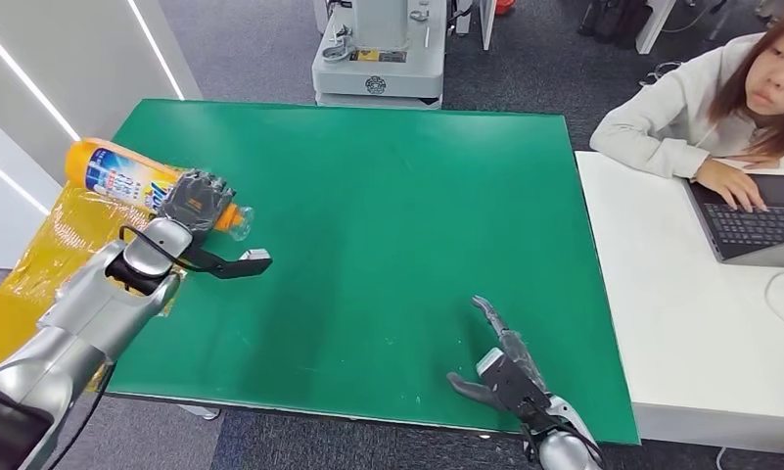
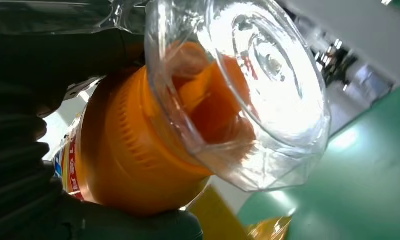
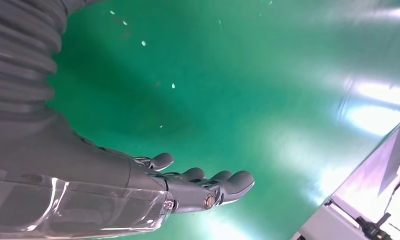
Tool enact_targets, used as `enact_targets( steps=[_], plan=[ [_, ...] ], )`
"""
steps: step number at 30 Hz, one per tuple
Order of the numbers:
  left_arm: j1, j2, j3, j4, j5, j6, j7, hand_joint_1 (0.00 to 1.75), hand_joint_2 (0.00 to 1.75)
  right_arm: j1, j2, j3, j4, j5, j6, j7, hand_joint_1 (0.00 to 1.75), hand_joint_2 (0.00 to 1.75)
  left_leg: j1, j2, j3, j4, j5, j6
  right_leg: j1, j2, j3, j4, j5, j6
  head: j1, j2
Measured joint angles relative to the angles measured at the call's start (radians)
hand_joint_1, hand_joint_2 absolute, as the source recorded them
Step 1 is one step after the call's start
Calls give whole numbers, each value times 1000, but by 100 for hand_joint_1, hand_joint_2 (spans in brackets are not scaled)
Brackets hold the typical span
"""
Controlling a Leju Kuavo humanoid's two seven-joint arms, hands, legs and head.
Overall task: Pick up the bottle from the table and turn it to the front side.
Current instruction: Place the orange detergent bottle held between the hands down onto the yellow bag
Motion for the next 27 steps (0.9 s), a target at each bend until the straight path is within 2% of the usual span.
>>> enact_targets(
  steps=[6, 11, 16, 20, 23, 27],
  plan=[
    [15, 57, 56, 6, 93, -97, -44, 175, 175, 5, 0, -16, -36, 19, 25, 21, 0, 175, 0, -1, 0, 0, 0, 0, 0, 0, 0, 1, 0, 0, 0, 0],
    [47, 74, 90, 6, 213, -157, -112, 175, 175, -6, 0, -19, -47, 26, 41, 31, 0, 175, 0, -1, 0, 0, 0, 0, 0, -1, 0, 1, 0, 0, 0, 0],
    [56, 83, 94, 6, 345, -229, -176, 175, 175, -25, 0, -18, -47, 28, 47, 39, 0, 175, 0, -2, 0, 0, 0, 0, 0, -1, 1, 1, 0, 0, 0, 0],
    [66, 104, 92, -14, 524, -358, -231, 175, 175, -43, 0, -15, -46, 27, 60, 45, 0, 175, 0, -1, 0, 0, 0, 0, 0, -1, 1, 1, 0, 0, 0, 0],
    [69, 122, 82, -40, 611, -410, -233, 175, 175, -58, 0, -11, -44, 27, 67, 53, 0, 175, 0, -2, 0, 0, 0, 0, 0, -1, 0, 1, 0, 0, 0, 0],
    [65, 132, 53, -46, 663, -419, -223, 175, 175, -77, 0, -2, -43, 28, 76, 60, 0, 175, 0, -1, 0, 0, 0, 0, 0, -1, 0, 1, 0, 0, 0, 0]
  ],
)
